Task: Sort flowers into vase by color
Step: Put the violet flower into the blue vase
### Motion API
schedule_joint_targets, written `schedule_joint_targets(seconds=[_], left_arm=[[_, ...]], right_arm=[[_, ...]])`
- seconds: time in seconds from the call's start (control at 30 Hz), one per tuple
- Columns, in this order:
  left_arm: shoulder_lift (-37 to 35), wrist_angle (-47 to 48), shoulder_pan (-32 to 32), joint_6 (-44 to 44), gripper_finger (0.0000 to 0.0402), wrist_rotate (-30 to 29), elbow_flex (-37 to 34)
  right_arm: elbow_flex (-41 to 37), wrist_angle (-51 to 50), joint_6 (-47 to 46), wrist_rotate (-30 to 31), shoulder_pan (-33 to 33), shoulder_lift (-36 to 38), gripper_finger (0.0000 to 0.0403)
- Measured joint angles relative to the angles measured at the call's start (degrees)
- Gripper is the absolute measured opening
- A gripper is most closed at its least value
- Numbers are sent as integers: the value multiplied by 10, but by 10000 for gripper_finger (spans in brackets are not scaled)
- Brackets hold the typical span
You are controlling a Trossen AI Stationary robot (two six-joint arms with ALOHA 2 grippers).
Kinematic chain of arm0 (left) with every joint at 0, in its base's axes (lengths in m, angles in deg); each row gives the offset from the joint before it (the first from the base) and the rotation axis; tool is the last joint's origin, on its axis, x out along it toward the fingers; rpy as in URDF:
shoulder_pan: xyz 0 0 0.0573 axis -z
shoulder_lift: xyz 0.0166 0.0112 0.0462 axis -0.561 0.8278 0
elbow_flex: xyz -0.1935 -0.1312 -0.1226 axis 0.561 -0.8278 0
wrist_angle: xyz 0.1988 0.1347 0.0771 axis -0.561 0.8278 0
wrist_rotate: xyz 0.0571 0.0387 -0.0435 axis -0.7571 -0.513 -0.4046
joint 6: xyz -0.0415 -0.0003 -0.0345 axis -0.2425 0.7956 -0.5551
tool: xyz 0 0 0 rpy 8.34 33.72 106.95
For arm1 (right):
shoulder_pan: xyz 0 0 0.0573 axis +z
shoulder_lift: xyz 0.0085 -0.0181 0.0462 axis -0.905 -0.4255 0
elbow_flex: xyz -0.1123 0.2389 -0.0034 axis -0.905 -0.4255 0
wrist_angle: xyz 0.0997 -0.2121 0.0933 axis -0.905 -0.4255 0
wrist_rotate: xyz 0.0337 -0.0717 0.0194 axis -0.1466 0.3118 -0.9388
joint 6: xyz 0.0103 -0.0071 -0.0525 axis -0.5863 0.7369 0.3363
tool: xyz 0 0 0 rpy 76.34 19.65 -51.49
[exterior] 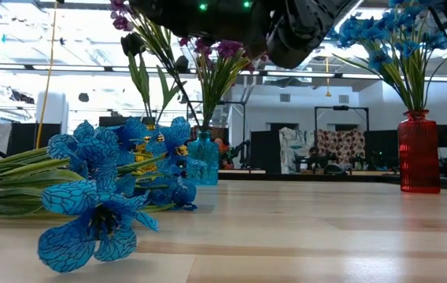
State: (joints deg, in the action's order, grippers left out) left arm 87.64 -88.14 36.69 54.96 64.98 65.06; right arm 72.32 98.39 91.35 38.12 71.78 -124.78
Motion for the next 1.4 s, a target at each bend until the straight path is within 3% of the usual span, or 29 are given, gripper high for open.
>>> schedule_joint_targets(seconds=[0.77, 1.4], left_arm=[[-1, -12, 0, -9, 235, 3, 0], [-20, -25, 0, -48, 235, 23, -1]], right_arm=[[0, 1, 0, -1, 0, 0, 18], [-1, -61, -1, 89, 1, 1, 27]])
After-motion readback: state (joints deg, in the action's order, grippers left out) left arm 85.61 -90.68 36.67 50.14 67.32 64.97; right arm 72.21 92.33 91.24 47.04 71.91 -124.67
